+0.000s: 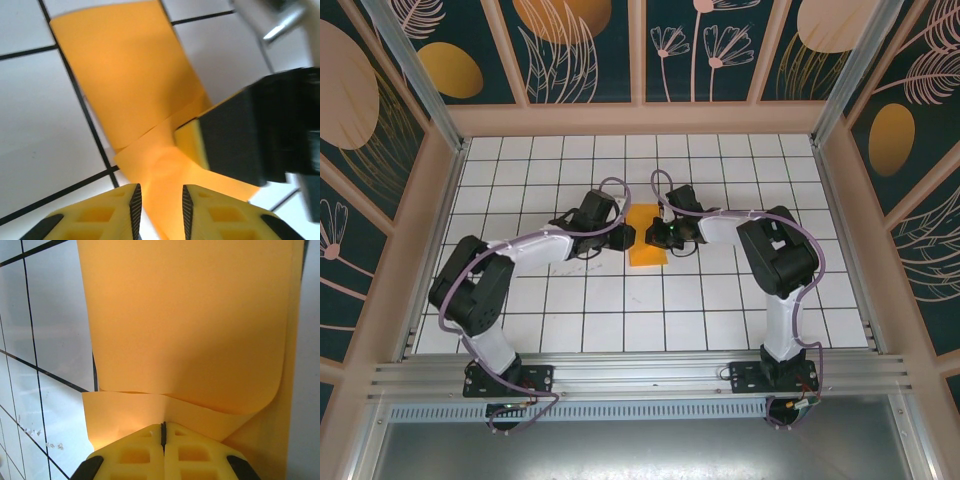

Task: Fold a paper plane with a square sheet of paper (fold left side to right side)
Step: Fold the triangle a second time at the center of the table.

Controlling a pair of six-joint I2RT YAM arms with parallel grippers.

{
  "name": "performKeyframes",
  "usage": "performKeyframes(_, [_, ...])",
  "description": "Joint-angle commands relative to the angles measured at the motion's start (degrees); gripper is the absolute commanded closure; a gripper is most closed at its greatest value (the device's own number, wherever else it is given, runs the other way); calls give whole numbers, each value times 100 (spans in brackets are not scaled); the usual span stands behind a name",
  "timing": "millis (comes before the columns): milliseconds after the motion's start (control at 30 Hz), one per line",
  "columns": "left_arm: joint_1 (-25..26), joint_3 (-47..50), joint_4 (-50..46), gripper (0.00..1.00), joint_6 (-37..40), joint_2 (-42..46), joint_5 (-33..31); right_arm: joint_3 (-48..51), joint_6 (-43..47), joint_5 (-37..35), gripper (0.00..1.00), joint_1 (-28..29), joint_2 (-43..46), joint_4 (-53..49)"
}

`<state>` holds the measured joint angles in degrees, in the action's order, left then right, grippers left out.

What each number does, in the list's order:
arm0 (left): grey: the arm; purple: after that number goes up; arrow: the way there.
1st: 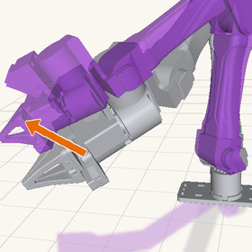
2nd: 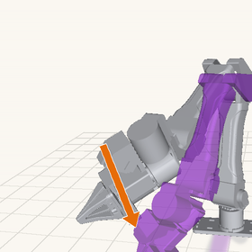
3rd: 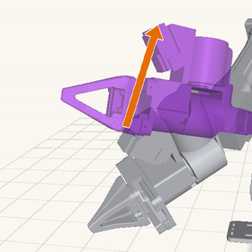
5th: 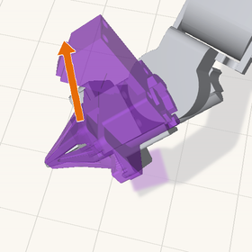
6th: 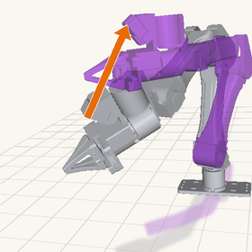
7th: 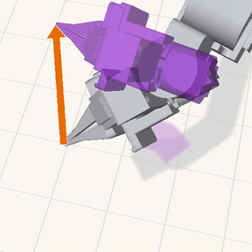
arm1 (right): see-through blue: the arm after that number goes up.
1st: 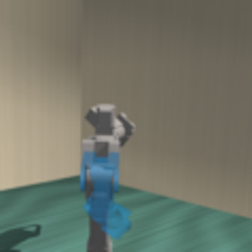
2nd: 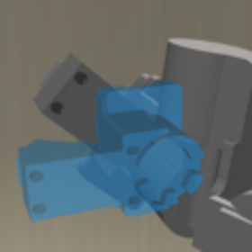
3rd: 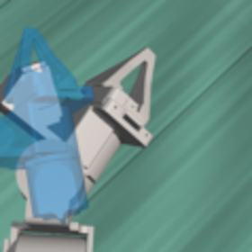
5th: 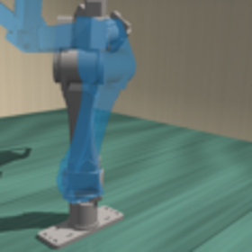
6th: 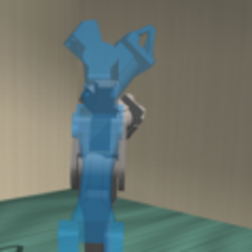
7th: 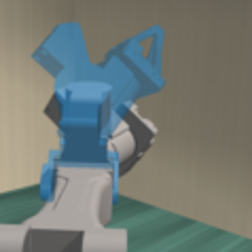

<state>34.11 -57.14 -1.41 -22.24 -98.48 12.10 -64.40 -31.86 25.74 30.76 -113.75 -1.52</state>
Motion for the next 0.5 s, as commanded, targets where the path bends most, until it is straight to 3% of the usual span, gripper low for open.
performKeyframes(0, [-25,277,193,74,-341,94,754,68,24,-183,99,9,-175,-261])
performKeyframes(100, [-27,408,555,80,-552,-122,1262,59,35,-174,99,9,-179,-269])
performKeyframes(300, [-21,459,858,82,-624,-472,1681,34,39,-157,99,9,-180,-291])
performKeyframes(467, [-27,485,937,83,-602,-648,1726,33,52,-157,99,26,-165,-306])
